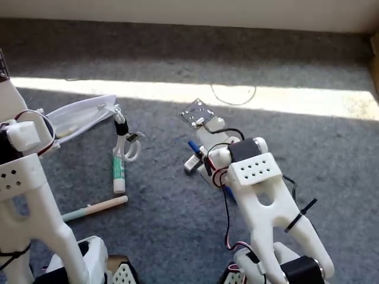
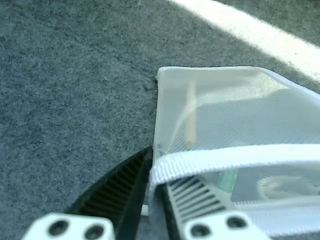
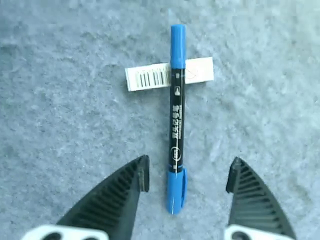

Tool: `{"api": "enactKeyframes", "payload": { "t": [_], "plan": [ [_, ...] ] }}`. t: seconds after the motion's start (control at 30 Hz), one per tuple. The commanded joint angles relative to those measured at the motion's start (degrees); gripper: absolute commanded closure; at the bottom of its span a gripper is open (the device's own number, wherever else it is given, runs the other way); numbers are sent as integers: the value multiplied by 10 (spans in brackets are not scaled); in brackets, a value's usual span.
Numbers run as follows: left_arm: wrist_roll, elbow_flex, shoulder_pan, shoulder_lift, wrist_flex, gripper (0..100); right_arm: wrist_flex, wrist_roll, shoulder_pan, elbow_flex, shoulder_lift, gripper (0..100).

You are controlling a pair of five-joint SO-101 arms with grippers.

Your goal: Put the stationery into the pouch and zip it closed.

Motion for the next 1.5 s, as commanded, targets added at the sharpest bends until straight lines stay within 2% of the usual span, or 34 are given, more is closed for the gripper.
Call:
{"api": "enactKeyframes", "payload": {
  "t": [0.0,0.37,0.7,0.9,1.47],
  "plan": [
    [2,-2,-7,-13,-3,992,-20,-6,-17,-56,30,768],
    [2,4,-7,-13,-3,992,-50,-34,-16,-176,247,810],
    [2,4,-7,-13,-3,990,-51,-35,-16,-182,276,816],
    [2,4,-7,-13,-3,990,-52,-34,-16,-182,297,890],
    [2,4,-7,-13,-3,990,-48,-34,-14,-186,323,894]
  ]
}}
